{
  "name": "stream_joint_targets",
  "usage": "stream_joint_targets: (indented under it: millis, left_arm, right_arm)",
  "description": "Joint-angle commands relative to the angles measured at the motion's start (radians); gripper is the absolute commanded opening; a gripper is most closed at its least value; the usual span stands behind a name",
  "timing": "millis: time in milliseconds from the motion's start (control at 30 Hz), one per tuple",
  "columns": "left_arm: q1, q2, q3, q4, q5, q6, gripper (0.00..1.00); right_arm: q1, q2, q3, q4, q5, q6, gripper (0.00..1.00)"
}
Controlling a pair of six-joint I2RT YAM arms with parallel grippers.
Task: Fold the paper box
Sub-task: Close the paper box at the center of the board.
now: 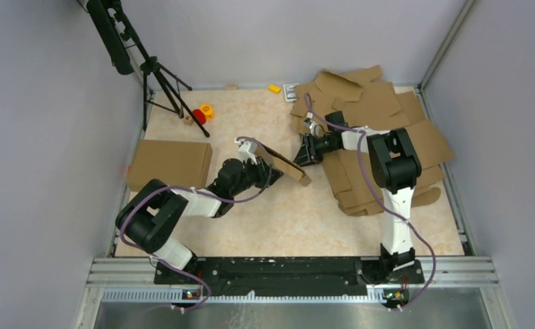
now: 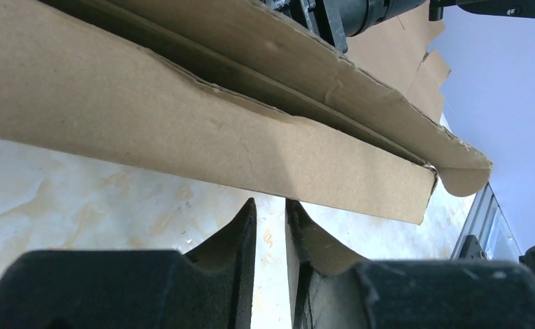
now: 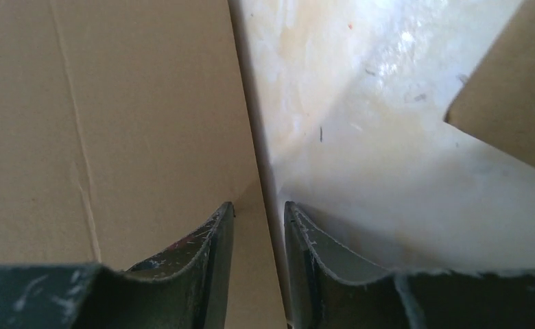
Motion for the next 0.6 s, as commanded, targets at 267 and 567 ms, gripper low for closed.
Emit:
stream_joint_targets:
  millis: [267, 567]
  left_arm:
    - [0.004, -0.009, 0.078, -0.059, 0.092, 0.038, 0.24]
    - [0.004, -0.117, 0.069, -0.205, 0.127, 0.064, 0.24]
  right_arm:
    - [0.057, -0.204, -0.132, 0.01, 0.24, 0.027, 0.31]
    - [0.135, -0.288, -0.221, 0.022, 0.282, 0.068, 0.29]
